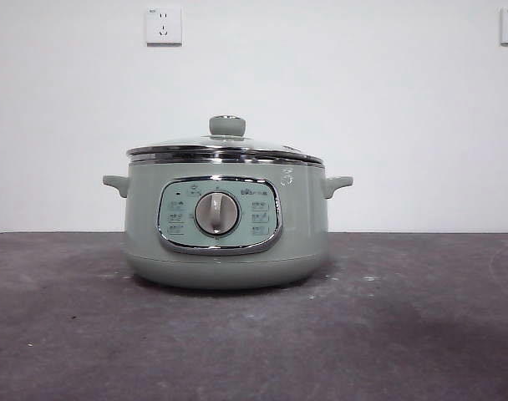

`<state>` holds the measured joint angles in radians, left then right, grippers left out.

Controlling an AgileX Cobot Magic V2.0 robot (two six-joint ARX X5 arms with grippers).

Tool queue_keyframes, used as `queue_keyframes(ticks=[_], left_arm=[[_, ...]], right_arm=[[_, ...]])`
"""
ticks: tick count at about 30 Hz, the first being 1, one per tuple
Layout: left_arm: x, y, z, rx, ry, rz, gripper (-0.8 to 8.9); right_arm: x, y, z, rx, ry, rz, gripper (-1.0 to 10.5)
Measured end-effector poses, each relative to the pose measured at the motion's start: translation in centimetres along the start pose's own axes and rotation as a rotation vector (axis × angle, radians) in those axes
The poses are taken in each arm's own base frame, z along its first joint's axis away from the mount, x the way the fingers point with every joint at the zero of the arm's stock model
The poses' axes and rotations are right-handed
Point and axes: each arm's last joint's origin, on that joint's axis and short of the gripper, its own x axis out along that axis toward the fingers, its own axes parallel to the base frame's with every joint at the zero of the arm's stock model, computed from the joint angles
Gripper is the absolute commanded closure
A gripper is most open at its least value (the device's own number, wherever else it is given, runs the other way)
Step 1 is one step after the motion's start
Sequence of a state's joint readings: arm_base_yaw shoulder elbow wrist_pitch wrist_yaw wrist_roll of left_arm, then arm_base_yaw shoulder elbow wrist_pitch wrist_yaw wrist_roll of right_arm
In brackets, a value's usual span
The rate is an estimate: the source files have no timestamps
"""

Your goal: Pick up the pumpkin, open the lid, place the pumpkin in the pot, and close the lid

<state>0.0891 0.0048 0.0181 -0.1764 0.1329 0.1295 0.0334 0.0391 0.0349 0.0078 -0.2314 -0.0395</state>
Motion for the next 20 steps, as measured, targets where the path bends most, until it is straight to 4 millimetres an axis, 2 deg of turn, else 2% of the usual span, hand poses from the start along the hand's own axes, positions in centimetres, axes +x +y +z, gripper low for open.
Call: queue_keyframes(ticks=[10, 20], left_arm=[[0.0, 0.0, 0.0, 0.0, 0.0, 0.0, 8.17], [0.0, 0.0, 0.0, 0.0, 0.0, 0.0, 8.17]], right_arm=[[-0.2, 0.1, -1.8, 0.05, 0.134, 0.001, 9.4], [-0.2, 0.1, -1.9, 0.093, 0.142, -0.002, 9.4]])
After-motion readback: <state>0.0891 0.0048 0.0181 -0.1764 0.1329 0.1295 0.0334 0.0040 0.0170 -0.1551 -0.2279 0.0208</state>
